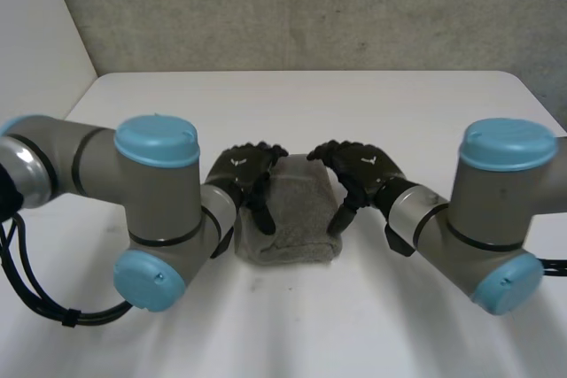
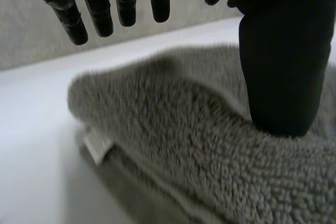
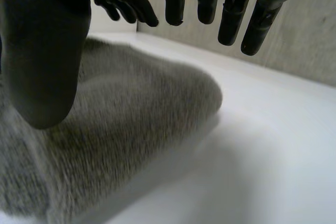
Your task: Fold the towel.
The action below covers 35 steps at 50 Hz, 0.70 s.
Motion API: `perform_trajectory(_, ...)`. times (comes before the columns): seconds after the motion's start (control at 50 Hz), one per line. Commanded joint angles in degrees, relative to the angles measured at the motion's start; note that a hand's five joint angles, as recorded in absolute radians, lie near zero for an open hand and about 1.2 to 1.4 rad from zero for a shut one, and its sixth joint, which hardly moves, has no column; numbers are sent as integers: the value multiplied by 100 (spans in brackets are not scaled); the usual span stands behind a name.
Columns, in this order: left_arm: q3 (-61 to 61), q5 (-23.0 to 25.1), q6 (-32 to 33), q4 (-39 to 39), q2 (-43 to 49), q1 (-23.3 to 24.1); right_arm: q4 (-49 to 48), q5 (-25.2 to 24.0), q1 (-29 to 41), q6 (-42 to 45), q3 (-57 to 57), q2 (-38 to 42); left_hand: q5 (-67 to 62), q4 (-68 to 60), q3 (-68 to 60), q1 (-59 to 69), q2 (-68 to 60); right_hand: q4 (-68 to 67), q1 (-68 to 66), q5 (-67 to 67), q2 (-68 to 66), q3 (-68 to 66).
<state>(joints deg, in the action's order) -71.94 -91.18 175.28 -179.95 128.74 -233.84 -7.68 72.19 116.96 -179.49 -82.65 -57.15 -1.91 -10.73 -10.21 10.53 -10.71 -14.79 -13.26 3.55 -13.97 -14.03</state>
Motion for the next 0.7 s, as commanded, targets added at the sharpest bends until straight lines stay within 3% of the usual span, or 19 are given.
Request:
perform_trajectory(0.02, -119, -243, 7, 3, 152, -12, 336, 58, 90, 370, 592, 792, -16, -134, -186, 154, -136, 479, 326, -355, 397, 403)
perform_trajectory(0.16, -198, -427, 24, 21, -112, -12, 513, 225, 134, 591, 689, 705, 69, -50, -102, 69, -52, 479, 326, -355, 397, 403)
perform_trajectory(0.32, -13, -454, 15, 355, -1316, -83, 399, 1129, 20, 591, 496, -1296, 169, 51, -1, -31, 49, 479, 326, -355, 397, 403)
perform_trajectory(0.42, 382, -533, 15, 882, -2098, -425, 521, 1569, -330, 696, 610, -2000, 169, 51, -1, -31, 49, 479, 326, -355, 397, 403)
perform_trajectory(0.46, 557, -533, 7, 1442, -2509, -871, 670, 1648, -514, 783, 619, -2150, 169, 51, -1, -31, 49, 479, 326, -355, 397, 403)
perform_trajectory(0.52, 707, -524, -2, 1926, -2713, -1119, 1091, 1693, -805, 994, 680, -2257, 169, 51, -1, -31, 49, 479, 326, -355, 397, 403)
perform_trajectory(0.7, 734, -506, 7, 2209, -2810, -1172, 1629, 1719, -973, 1074, 830, -2275, 119, 1, -51, 19, -1, 479, 326, -355, 397, 403)
